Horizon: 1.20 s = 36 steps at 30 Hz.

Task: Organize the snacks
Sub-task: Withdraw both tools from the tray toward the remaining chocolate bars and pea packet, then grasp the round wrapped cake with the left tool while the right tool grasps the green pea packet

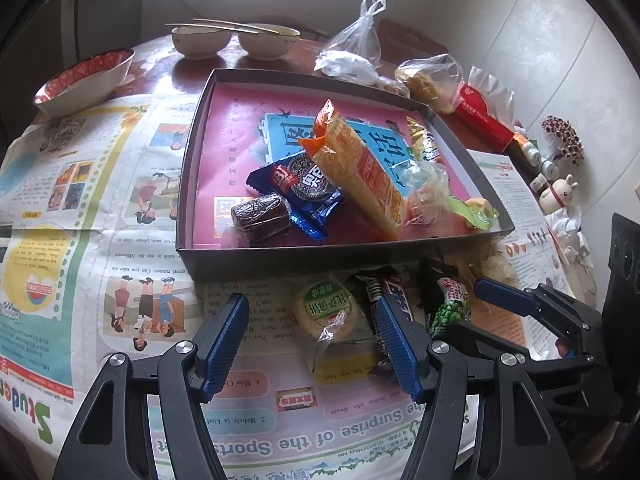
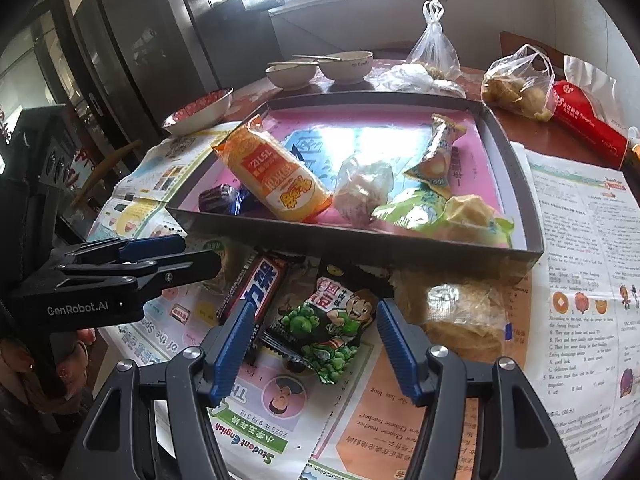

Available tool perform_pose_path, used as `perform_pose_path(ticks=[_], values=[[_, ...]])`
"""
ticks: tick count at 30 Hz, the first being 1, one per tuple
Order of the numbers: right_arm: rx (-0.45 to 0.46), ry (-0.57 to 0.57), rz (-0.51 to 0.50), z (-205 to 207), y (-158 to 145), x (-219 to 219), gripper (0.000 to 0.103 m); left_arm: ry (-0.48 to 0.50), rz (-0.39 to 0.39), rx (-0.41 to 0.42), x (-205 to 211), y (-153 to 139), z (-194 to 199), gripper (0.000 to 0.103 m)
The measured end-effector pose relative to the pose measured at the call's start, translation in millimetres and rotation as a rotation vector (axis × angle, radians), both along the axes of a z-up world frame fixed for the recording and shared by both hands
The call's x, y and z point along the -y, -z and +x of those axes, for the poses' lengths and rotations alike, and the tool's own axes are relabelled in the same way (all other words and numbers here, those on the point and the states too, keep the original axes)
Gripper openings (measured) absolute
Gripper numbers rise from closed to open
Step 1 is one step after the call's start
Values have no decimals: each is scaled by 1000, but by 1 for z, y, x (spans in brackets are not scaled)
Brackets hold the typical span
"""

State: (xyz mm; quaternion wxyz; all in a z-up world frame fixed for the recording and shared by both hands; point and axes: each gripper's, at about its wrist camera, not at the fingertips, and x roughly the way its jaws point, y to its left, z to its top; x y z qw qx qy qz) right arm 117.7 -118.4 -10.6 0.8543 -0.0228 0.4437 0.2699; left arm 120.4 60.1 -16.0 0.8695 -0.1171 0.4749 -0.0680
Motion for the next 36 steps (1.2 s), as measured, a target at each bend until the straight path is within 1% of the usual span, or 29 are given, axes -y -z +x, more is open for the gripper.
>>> perform_pose_path(ticks=[10, 18, 20, 24, 25, 27, 29, 32, 36], values=[[-39, 1, -1, 3, 9, 1, 63, 2, 25, -25, 7, 8, 6, 68], [-46, 2, -16, 7, 15, -5, 63, -5, 43, -31, 8, 12, 8, 68], [-32, 2, -27, 8, 16, -7, 61, -5, 38, -30, 7, 13, 9, 68], [1, 2, -50, 7, 16, -11, 48, 2, 40, -25, 6, 13, 7, 67], [11, 2, -61, 7, 17, -11, 47, 5, 39, -24, 6, 13, 7, 66], [26, -2, -76, 6, 17, -13, 46, 5, 28, -22, 5, 13, 6, 59], [41, -6, -94, 5, 18, -15, 46, 8, 26, -21, 4, 13, 5, 59], [60, -9, -118, 4, 19, -18, 46, 16, 22, -21, 4, 12, 5, 53], [86, -9, -143, 4, 19, -22, 46, 33, 56, -7, 9, 10, 3, 52]])
